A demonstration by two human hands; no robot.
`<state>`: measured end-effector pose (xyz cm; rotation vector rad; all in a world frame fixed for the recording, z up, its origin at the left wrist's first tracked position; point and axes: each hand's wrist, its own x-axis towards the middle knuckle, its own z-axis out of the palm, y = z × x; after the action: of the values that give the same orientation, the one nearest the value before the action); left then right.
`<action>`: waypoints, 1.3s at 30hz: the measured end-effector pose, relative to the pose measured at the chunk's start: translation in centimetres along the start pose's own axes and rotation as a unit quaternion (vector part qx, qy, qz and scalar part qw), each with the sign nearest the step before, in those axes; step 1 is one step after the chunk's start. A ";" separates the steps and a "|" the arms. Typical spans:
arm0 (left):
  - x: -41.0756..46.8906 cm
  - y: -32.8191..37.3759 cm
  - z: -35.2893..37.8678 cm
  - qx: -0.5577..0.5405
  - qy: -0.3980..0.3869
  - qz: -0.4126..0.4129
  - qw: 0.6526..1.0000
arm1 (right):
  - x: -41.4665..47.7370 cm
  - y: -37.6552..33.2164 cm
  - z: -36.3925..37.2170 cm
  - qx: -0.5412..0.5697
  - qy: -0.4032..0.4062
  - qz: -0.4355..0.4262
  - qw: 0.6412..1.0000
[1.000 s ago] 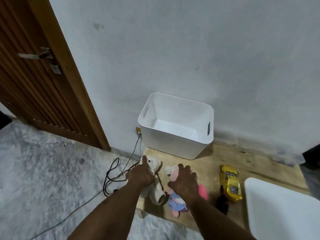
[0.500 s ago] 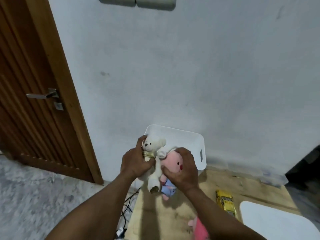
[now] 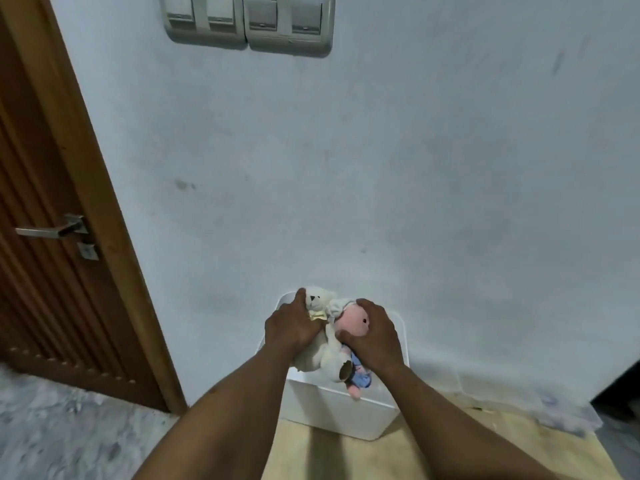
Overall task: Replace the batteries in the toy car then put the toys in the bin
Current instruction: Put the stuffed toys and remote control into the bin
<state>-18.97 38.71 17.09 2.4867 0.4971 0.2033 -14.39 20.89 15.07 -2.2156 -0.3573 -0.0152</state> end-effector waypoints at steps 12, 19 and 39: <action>4.3 -3.3 7.5 0.044 -0.145 -0.137 0.979 | 5.4 6.5 5.7 -0.141 -0.188 0.096 0.967; 3.9 -2.0 6.7 0.022 -0.155 -0.119 0.980 | 4.6 4.3 4.0 -0.111 -0.112 0.061 0.986; -17.1 7.0 15.3 0.050 -0.161 0.068 0.983 | -19.0 14.1 -8.1 -0.134 0.005 0.026 0.991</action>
<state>-28.75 18.75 8.12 2.5864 0.2057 -0.1751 -27.98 1.66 6.74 -2.4883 -0.3050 -0.0487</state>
